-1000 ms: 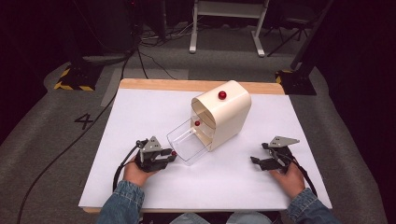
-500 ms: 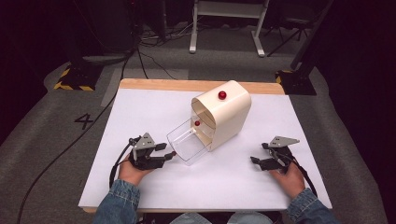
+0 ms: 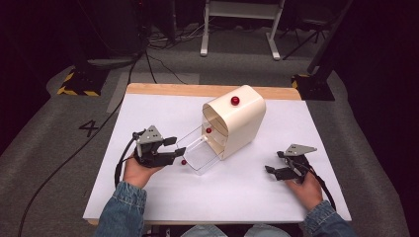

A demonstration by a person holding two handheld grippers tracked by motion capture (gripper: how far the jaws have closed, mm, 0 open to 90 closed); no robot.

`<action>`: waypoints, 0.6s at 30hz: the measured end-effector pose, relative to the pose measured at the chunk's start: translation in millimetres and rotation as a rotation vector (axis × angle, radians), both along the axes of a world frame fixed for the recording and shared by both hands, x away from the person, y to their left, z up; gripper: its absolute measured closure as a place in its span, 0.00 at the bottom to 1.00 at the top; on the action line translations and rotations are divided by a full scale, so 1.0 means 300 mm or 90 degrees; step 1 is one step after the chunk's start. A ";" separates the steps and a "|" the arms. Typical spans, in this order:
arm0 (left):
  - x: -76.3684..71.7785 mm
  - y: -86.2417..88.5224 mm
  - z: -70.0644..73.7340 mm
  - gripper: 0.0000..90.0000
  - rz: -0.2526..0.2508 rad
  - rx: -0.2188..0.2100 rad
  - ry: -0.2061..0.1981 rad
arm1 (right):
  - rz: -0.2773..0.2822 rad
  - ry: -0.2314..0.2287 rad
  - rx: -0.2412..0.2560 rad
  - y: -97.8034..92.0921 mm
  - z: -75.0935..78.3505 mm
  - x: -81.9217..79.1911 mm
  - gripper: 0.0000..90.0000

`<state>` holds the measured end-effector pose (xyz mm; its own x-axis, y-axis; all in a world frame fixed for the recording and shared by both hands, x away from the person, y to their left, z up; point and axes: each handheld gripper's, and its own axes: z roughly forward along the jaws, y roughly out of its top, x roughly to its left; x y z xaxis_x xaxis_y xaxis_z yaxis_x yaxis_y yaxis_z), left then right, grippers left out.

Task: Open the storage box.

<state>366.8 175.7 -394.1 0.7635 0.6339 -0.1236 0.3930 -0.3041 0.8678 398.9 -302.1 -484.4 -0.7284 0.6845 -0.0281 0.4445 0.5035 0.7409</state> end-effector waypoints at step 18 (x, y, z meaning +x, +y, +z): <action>0.104 -0.147 0.061 0.52 -0.023 -0.023 -0.035 | -0.002 -0.005 -0.005 0.001 0.000 -0.002 0.19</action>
<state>398.1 131.7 -375.7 0.7922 0.6013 -0.1038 0.3342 -0.2852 0.8983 398.2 -301.6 -484.4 -0.7256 0.6870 -0.0387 0.4408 0.5074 0.7405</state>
